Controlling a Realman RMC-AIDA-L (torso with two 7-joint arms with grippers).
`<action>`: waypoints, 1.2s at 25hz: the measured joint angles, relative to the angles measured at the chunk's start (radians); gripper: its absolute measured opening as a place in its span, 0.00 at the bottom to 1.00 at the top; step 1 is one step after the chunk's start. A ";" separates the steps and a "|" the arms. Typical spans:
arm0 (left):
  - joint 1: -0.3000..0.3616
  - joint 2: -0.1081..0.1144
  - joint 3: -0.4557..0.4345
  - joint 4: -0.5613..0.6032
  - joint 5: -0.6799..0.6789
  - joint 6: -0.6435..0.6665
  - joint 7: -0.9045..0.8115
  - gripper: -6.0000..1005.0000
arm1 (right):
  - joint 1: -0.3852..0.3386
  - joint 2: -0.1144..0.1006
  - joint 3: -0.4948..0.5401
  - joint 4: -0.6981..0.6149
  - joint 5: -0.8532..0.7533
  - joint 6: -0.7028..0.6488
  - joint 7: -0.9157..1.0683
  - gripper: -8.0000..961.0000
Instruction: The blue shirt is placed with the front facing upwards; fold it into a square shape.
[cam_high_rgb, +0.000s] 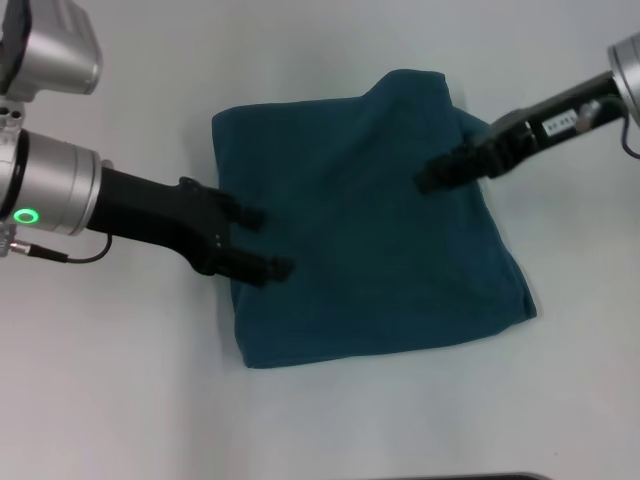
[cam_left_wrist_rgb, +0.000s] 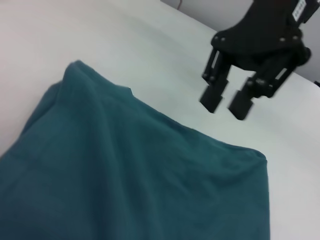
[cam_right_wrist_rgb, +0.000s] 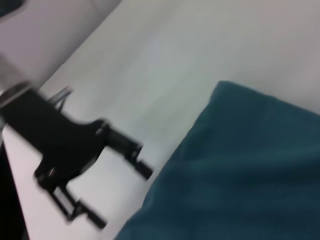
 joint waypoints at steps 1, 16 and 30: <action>-0.003 -0.001 0.003 0.007 -0.001 -0.011 0.004 0.84 | -0.009 0.000 0.002 -0.002 0.000 -0.007 -0.034 0.34; -0.008 -0.010 0.083 0.052 -0.081 -0.143 0.033 0.84 | -0.135 0.015 0.000 -0.170 -0.059 -0.067 -0.180 0.46; -0.020 -0.009 0.107 0.094 -0.085 -0.226 0.032 0.84 | -0.118 0.052 -0.004 -0.227 -0.159 -0.013 -0.145 0.76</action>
